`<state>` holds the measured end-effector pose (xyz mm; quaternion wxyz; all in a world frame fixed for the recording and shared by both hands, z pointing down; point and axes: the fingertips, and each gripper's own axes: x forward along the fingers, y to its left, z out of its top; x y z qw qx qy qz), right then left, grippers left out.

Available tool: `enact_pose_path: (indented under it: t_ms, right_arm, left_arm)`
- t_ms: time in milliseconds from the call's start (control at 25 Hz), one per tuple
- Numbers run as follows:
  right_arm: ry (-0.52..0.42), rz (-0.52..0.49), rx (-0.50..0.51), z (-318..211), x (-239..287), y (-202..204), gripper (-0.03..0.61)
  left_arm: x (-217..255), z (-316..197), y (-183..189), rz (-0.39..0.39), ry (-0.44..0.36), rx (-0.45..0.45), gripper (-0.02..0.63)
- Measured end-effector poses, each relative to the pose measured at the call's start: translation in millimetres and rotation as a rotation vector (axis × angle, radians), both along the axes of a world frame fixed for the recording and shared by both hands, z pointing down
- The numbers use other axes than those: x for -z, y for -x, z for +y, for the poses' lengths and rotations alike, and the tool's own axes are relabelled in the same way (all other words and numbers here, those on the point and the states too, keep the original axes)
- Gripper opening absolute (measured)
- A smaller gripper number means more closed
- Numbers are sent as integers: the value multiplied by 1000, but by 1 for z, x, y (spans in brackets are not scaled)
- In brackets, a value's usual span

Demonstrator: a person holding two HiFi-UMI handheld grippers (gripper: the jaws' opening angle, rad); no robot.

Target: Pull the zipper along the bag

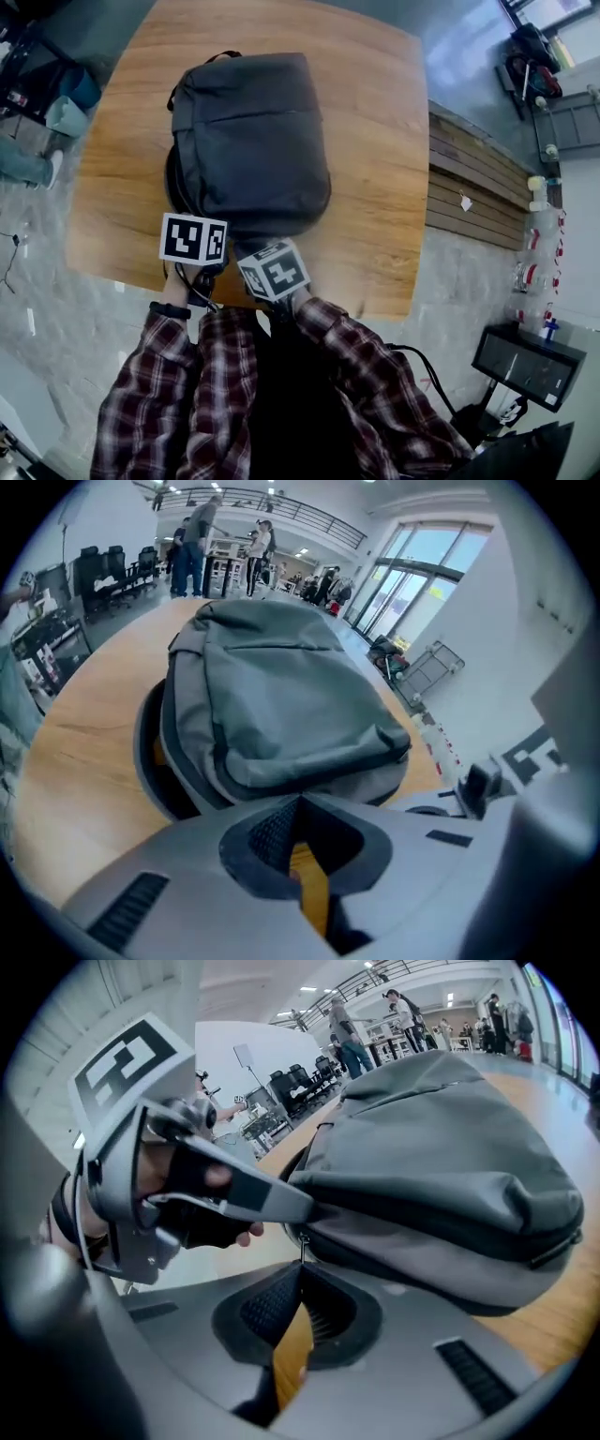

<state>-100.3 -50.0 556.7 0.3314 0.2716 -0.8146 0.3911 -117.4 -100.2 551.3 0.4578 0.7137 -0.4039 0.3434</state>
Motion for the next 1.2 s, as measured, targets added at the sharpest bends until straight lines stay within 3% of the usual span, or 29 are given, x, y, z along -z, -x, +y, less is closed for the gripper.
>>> enact_pose_path:
  t_ms: [240, 520, 760, 920, 1040, 1200]
  right_arm:
    - [-19, 63, 5, 0, -9, -6, 11]
    - [-26, 115, 26, 1, -15, -35, 11]
    - [-55, 243, -32, -20, -9, -128, 12]
    - [-74, 264, -35, -38, -15, -190, 14]
    - [-104, 306, 36, -49, -18, -193, 14]
    - [-81, 195, 97, -34, -14, -168, 11]
  left_arm:
    - [-28, 1, 1, -52, 22, -82, 8]
    - [-31, 0, 2, -45, 34, -126, 8]
    - [-30, 0, 10, -40, 54, -152, 8]
    - [-31, 1, 13, -32, 73, -181, 8]
    - [-33, 0, 14, -35, 79, -199, 8]
    - [-35, -8, 34, -96, 64, -226, 8]
